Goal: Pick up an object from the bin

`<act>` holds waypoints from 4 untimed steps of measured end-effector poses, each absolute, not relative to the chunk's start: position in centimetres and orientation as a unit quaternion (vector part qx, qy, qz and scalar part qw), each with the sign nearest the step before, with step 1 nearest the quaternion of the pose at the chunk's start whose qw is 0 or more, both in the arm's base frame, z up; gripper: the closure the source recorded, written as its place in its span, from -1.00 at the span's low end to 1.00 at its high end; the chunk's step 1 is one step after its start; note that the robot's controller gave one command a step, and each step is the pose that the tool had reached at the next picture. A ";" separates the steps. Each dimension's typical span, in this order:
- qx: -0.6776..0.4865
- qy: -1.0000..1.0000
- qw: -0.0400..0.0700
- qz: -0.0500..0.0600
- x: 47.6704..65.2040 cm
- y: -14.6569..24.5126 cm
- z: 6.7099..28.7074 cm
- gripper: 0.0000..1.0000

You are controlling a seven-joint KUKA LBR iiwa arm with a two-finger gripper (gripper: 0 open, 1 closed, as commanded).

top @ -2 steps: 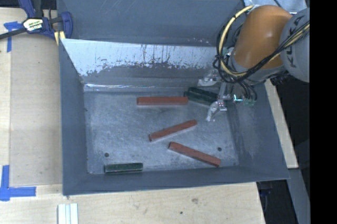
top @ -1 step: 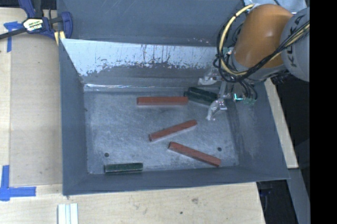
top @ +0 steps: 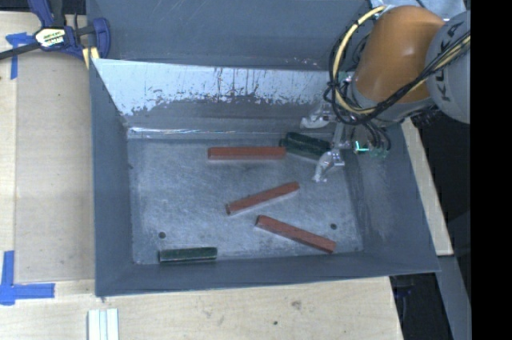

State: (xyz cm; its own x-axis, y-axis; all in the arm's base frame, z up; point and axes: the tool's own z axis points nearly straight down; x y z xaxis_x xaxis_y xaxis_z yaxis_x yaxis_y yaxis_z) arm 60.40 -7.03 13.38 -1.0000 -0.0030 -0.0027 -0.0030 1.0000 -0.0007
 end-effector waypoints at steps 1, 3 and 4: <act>0.038 0.999 0.012 0.000 60.1 -3.1 8.4 1.00; 0.039 0.999 -0.002 0.000 59.2 -2.7 12.2 1.00; 0.044 0.999 0.005 0.000 60.1 -2.8 16.1 1.00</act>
Offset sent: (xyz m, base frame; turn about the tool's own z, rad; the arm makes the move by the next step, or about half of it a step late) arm 0.0000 0.0000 0.0000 0.0000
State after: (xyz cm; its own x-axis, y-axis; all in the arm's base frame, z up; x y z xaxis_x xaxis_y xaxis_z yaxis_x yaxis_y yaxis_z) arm 60.14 -2.77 16.10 -0.9962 0.0872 -0.0094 0.0872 0.9962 0.0001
